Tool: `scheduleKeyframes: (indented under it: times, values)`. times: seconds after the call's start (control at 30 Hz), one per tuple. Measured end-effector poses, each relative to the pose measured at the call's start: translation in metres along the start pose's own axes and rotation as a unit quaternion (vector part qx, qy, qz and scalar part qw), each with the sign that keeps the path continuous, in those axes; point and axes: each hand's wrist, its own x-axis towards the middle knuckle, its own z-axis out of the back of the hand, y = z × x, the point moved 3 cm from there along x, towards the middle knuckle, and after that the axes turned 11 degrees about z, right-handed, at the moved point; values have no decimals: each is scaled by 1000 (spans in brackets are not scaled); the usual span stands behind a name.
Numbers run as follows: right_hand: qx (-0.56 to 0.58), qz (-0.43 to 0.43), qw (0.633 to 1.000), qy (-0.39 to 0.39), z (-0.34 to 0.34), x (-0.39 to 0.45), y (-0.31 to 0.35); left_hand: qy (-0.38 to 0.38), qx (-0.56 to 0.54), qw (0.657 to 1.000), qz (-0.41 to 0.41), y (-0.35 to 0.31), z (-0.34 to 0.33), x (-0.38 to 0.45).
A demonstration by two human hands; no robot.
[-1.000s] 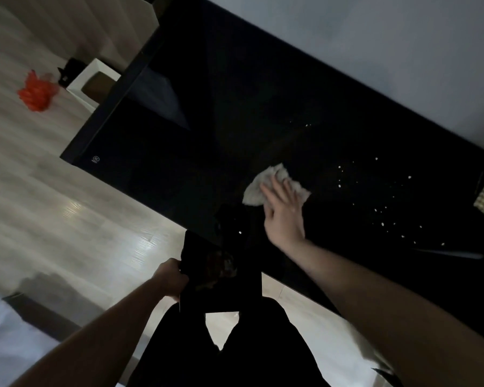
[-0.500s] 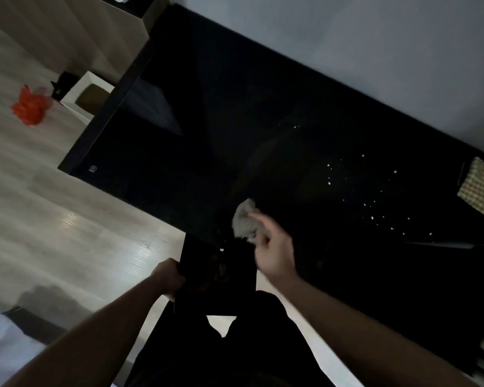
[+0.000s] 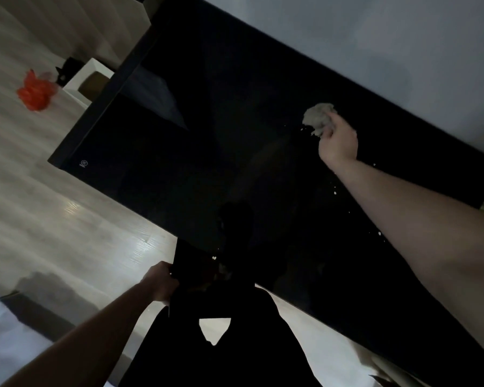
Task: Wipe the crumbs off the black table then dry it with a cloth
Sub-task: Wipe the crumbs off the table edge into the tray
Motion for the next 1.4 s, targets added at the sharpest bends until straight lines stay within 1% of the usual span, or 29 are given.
scheduleKeyframes:
  times: [0.07, 0.17, 0.23, 0.3, 0.4, 0.53, 0.63, 0.7, 0.77, 0.9, 0.97, 1.03, 1.13, 1.23, 1.33, 1.4]
  values:
    - [-56, 10, 998, 41, -14, 24, 0, -5, -14, 1000, 6, 1, 1, 3]
    - [-169, 25, 978, 120, -40, 32, 3, -10, -43, 999, 29, 2, 4, 4]
    - [-188, 55, 973, 125, -54, 22, 9, -10, -57, 998, 35, 2, 5, 3]
    - [-190, 124, 966, 123, -67, 0, 20, -11, -59, 997, 37, 1, 5, 1]
    - [-155, 221, 953, 140, -88, -54, 41, -9, -50, 998, 40, 4, 5, 0]
    - [-102, 306, 930, 177, -112, -157, 64, -3, -29, 999, 37, 9, 3, -1]
    - [-35, 348, 902, 252, -127, -235, 73, -5, -34, 999, 39, 13, -2, -2]
    - [13, 359, 882, 304, -128, -280, 74, -5, -48, 998, 41, 16, -8, -4]
    - [59, 344, 882, 317, -119, -308, 76, -11, -54, 998, 38, 17, -13, -7]
    - [135, 231, 912, 310, -87, -314, 73, -12, -30, 999, 21, 13, -22, -18]
    - [160, 196, 930, 267, -64, -301, 62, -5, -26, 999, 22, 11, -26, -18]
    - [172, 176, 949, 195, -40, -280, 40, 3, -24, 999, 22, 9, -31, -14]
    - [133, 123, 980, 82, 4, -229, 4, 8, -31, 999, 18, 6, -35, -9]
    - [57, 84, 995, -3, 42, -175, -31, 8, -44, 999, 19, 2, -41, -12]
    - [15, 10, 999, -27, 61, -130, -65, 7, -46, 999, 16, 0, -45, -12]
    - [-22, -10, 1000, -8, 57, -112, -89, 9, -34, 999, 17, -1, -48, -13]
